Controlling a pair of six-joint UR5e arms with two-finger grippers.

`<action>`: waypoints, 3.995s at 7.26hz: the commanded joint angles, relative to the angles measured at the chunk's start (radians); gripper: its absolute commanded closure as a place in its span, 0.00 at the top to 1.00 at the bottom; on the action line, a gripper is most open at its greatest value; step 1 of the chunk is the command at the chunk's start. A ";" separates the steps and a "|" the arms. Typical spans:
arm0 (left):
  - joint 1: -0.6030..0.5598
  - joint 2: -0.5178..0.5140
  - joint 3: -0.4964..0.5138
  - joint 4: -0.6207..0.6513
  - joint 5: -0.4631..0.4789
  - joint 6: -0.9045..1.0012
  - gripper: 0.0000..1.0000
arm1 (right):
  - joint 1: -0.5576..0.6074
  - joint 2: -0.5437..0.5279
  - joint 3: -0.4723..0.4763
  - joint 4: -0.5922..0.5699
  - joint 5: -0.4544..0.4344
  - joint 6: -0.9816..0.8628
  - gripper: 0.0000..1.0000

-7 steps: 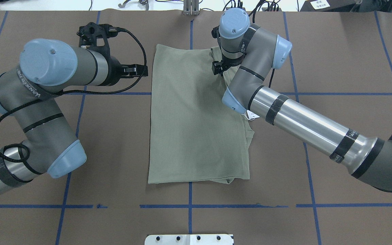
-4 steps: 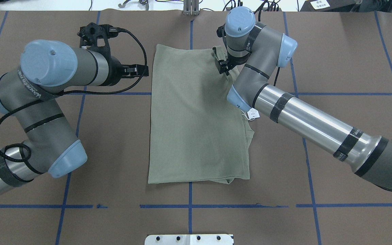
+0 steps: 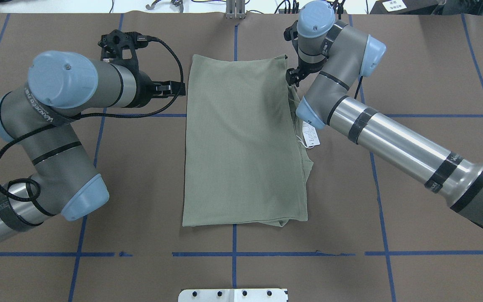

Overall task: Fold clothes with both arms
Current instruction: 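Move the left gripper to the shirt's near corner while the right gripper withdraws, then move the right gripper to the shirt's near corner beside the left gripper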

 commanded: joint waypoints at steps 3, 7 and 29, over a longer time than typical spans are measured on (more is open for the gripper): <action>0.026 0.007 -0.054 -0.002 -0.127 -0.164 1.00 | 0.021 -0.154 0.389 -0.130 0.106 0.037 1.00; 0.280 0.035 -0.071 0.003 -0.038 -0.589 1.00 | 0.006 -0.470 0.934 -0.305 0.219 0.142 1.00; 0.431 0.092 -0.028 0.087 0.049 -0.789 0.39 | -0.035 -0.540 1.009 -0.296 0.255 0.261 1.00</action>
